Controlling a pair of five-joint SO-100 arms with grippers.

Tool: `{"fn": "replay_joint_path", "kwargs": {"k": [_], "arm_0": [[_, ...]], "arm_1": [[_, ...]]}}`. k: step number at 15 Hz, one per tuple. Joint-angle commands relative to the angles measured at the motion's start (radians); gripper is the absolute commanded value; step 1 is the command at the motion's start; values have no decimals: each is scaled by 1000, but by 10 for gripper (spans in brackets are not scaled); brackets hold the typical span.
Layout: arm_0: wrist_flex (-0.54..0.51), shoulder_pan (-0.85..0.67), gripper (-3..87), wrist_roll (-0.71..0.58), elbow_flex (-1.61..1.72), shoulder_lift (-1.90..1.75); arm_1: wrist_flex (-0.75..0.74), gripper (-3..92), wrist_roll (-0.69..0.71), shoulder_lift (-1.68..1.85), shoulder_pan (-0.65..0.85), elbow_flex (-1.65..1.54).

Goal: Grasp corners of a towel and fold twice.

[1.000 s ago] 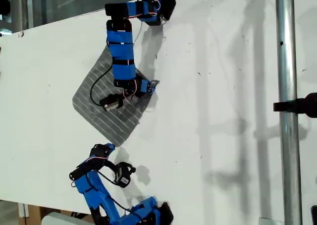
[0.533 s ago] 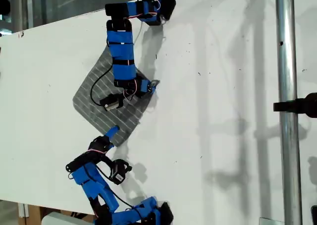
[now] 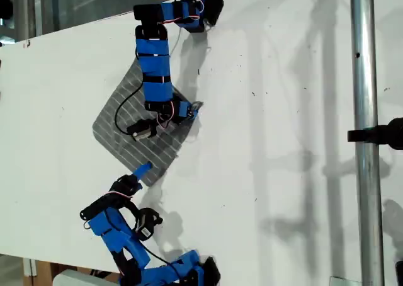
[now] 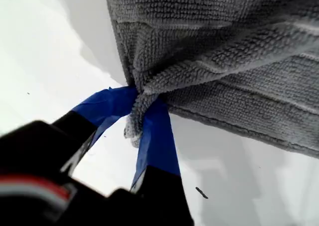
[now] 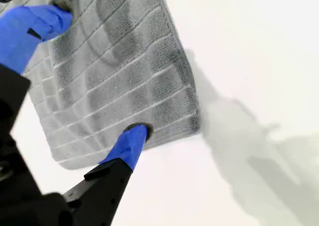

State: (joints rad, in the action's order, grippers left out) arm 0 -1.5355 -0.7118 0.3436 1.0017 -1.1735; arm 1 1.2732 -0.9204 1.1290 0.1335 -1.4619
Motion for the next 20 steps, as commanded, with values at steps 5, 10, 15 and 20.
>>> {"fn": "replay_joint_path", "kwargs": {"k": [5,10,15,20], "arm_0": [[92,-110,380,-109,-126,166],[103,-103,366,-83,-109,270],[26,-100,55,-60,-112,377],[-43,-46,-18,-55,-106,336]], "arm_1": [[11,-2,-9,71,-11,15],[9,-2,-18,97,-8,-18],[3,-2,-23,106,3,-35],[8,-2,-23,126,14,-40]]}}
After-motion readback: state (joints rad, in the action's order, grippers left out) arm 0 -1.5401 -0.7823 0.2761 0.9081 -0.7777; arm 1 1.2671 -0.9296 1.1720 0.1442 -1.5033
